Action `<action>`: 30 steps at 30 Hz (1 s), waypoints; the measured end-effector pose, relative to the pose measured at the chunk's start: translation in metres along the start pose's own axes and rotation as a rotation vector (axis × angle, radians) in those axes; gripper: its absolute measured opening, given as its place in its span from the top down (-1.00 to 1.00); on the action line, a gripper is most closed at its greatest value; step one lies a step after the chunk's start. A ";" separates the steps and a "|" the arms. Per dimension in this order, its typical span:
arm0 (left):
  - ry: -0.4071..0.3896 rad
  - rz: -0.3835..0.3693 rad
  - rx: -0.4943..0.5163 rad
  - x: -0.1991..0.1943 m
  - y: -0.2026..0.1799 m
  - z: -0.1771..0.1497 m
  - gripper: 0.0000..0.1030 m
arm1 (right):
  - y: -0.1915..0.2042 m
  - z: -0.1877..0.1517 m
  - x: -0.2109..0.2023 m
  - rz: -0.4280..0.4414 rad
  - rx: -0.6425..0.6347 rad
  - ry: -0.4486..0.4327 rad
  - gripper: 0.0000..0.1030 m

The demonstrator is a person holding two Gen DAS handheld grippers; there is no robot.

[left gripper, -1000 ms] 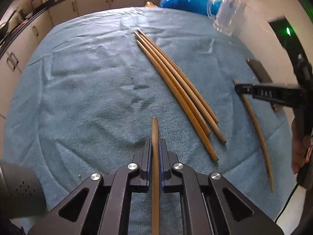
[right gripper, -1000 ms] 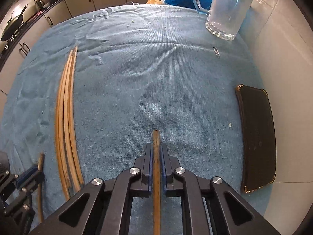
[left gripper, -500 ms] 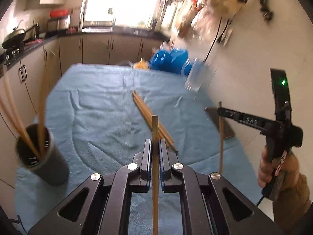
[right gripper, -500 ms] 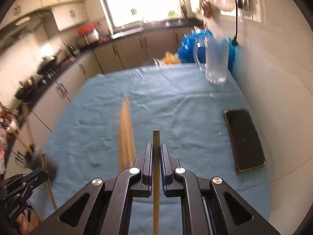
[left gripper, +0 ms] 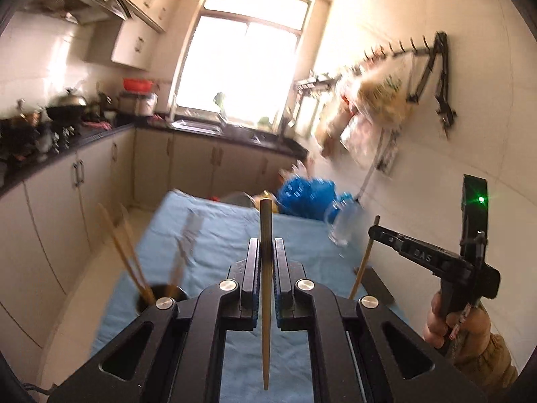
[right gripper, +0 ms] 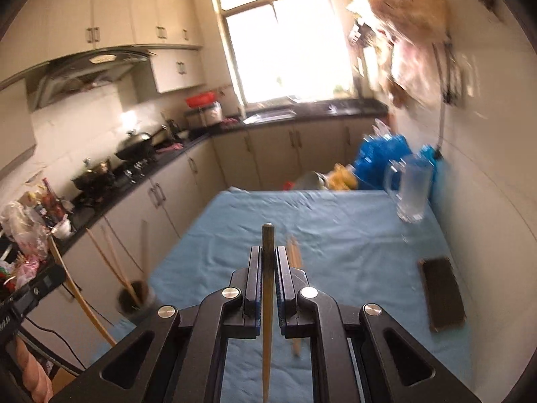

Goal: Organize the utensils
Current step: 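Lift both chopsticks upright and carry them to the black cup, then lower both chopsticks into the black cup and open both grippers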

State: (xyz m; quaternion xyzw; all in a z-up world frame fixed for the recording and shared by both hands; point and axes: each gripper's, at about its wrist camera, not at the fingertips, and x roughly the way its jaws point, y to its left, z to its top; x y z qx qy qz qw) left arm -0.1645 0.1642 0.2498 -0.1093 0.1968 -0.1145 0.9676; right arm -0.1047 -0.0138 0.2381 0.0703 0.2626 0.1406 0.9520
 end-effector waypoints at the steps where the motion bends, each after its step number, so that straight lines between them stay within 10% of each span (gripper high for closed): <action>1: -0.011 0.012 -0.005 -0.003 0.005 0.006 0.88 | 0.009 0.005 0.001 0.018 -0.004 -0.005 0.85; 14: -0.077 0.186 -0.034 -0.004 0.084 0.061 0.88 | 0.138 0.057 0.048 0.245 -0.023 -0.063 0.85; 30: 0.091 0.243 -0.118 0.089 0.127 0.016 0.88 | 0.147 0.026 0.143 0.207 -0.011 0.070 0.84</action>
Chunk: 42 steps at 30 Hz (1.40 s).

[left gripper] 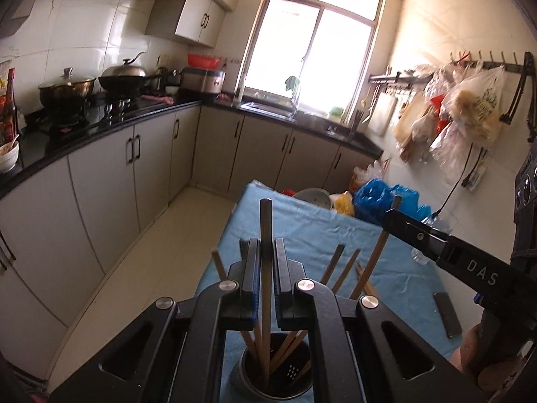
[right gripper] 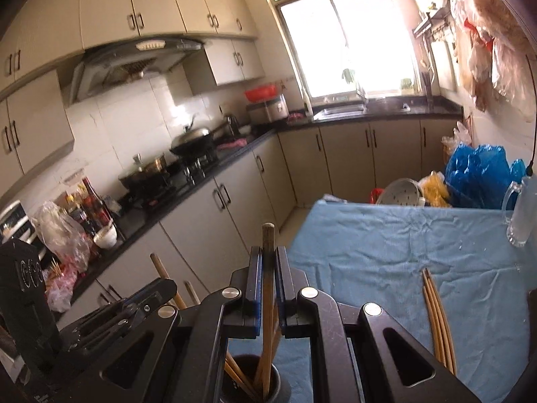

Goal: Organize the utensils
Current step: 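Lower both chopsticks into the black cup and open both grippers, then move both tools back over the remaining chopsticks on the towel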

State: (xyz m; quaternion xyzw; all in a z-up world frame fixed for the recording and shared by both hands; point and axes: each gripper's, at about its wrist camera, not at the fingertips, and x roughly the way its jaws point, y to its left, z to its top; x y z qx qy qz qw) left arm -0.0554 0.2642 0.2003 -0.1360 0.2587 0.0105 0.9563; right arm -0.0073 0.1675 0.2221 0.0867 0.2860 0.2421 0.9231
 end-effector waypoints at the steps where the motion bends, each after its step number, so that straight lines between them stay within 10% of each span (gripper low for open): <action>1: 0.007 0.008 0.004 0.001 -0.001 -0.003 0.88 | -0.002 -0.003 0.005 0.000 0.001 0.014 0.84; 4: 0.010 0.050 0.024 0.001 -0.006 -0.008 0.86 | -0.010 -0.010 0.015 0.001 0.012 0.043 0.83; 8: -0.013 0.101 0.056 -0.007 -0.013 -0.014 0.23 | -0.019 -0.015 0.023 0.003 0.037 0.070 0.83; 17: -0.063 0.180 0.152 -0.034 -0.038 -0.027 -0.02 | -0.035 -0.017 0.007 -0.017 0.044 0.052 0.30; 34: -0.035 0.024 0.191 -0.070 -0.108 -0.074 -0.14 | -0.132 -0.062 -0.061 -0.240 0.103 0.019 -0.04; 42: 0.132 -0.055 0.221 -0.023 -0.148 -0.109 -0.18 | -0.218 -0.107 -0.070 -0.322 0.193 0.125 -0.04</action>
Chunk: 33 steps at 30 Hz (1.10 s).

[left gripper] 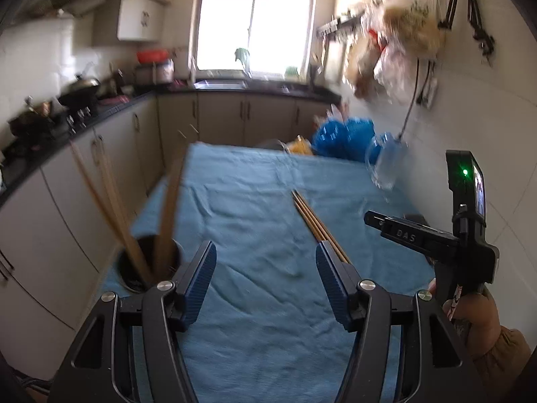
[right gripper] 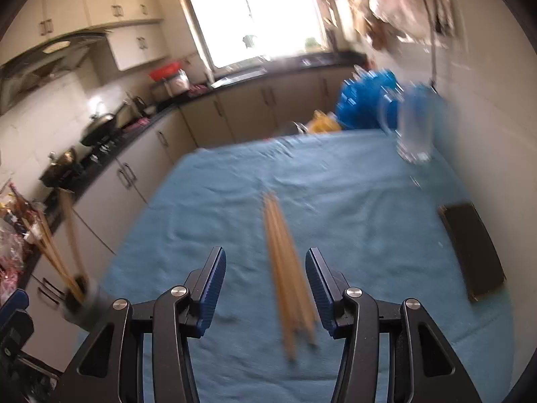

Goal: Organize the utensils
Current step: 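Move both tools back over the remaining chopsticks on the towel, then close the left gripper on one wooden chopstick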

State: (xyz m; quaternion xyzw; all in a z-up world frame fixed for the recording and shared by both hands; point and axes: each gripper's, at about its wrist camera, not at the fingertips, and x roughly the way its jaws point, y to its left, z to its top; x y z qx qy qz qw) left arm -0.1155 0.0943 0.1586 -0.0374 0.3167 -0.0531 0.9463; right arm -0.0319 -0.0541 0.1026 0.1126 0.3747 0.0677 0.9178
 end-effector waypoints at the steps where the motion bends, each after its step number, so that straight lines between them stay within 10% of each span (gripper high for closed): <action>1: 0.018 -0.006 0.002 0.008 -0.004 -0.002 -0.18 | -0.011 -0.005 0.005 -0.005 0.004 0.023 -0.04; 9: 0.184 -0.047 0.013 0.094 -0.030 -0.024 -0.18 | -0.056 -0.038 0.058 0.064 -0.005 0.214 0.27; 23: 0.298 -0.069 -0.027 0.162 -0.047 -0.032 -0.18 | -0.041 -0.014 0.101 -0.069 -0.124 0.234 0.47; 25: 0.305 -0.074 -0.013 0.168 -0.055 -0.031 -0.18 | -0.051 -0.012 0.103 -0.122 -0.119 0.234 0.88; 33: 0.355 -0.075 0.107 0.198 -0.091 -0.034 -0.13 | -0.086 -0.011 0.091 -0.089 -0.034 0.232 0.87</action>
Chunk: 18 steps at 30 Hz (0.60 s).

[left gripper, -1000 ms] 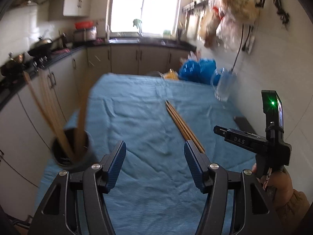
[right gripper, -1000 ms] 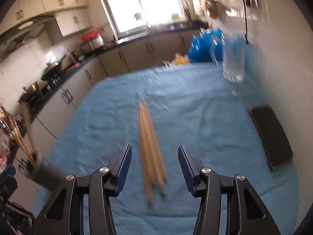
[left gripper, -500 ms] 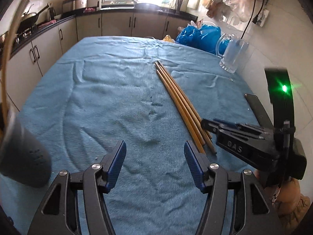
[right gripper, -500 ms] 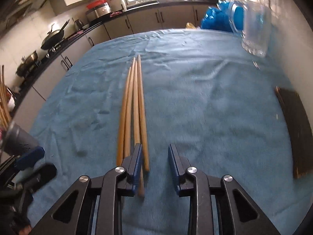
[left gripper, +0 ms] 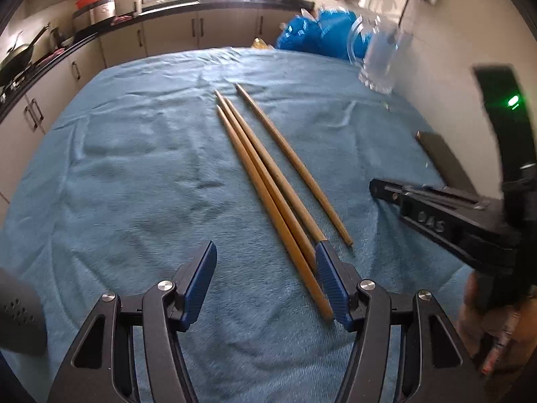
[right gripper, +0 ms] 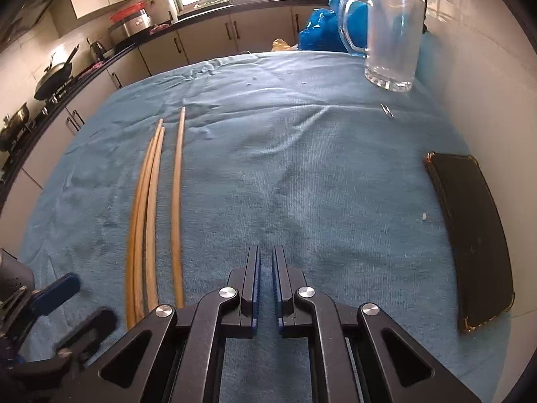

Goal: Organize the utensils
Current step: 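Close the left gripper on one wooden chopstick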

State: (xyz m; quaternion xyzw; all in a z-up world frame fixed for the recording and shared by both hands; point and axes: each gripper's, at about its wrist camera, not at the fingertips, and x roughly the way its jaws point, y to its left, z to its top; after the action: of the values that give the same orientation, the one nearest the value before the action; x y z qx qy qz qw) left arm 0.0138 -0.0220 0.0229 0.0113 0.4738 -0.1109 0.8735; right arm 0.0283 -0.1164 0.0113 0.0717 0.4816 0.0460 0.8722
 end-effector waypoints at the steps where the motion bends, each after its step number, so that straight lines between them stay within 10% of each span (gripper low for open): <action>1: 0.016 0.000 0.013 0.004 -0.001 -0.001 0.10 | 0.000 -0.001 -0.002 0.008 -0.001 -0.001 0.85; 4: 0.014 0.006 0.037 0.003 -0.001 -0.001 0.76 | 0.000 -0.002 -0.001 0.051 0.015 -0.001 0.73; 10: 0.013 0.055 0.031 -0.003 0.017 -0.007 0.83 | 0.020 -0.001 -0.002 0.164 0.001 -0.002 0.41; 18: 0.022 0.038 -0.040 -0.005 0.038 -0.006 0.86 | 0.058 0.011 0.017 -0.015 -0.127 0.010 0.47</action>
State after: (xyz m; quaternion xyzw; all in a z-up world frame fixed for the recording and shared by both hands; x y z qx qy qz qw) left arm 0.0138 0.0163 0.0203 0.0041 0.4855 -0.0845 0.8702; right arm 0.0457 -0.0572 0.0130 0.0124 0.4827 0.0705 0.8729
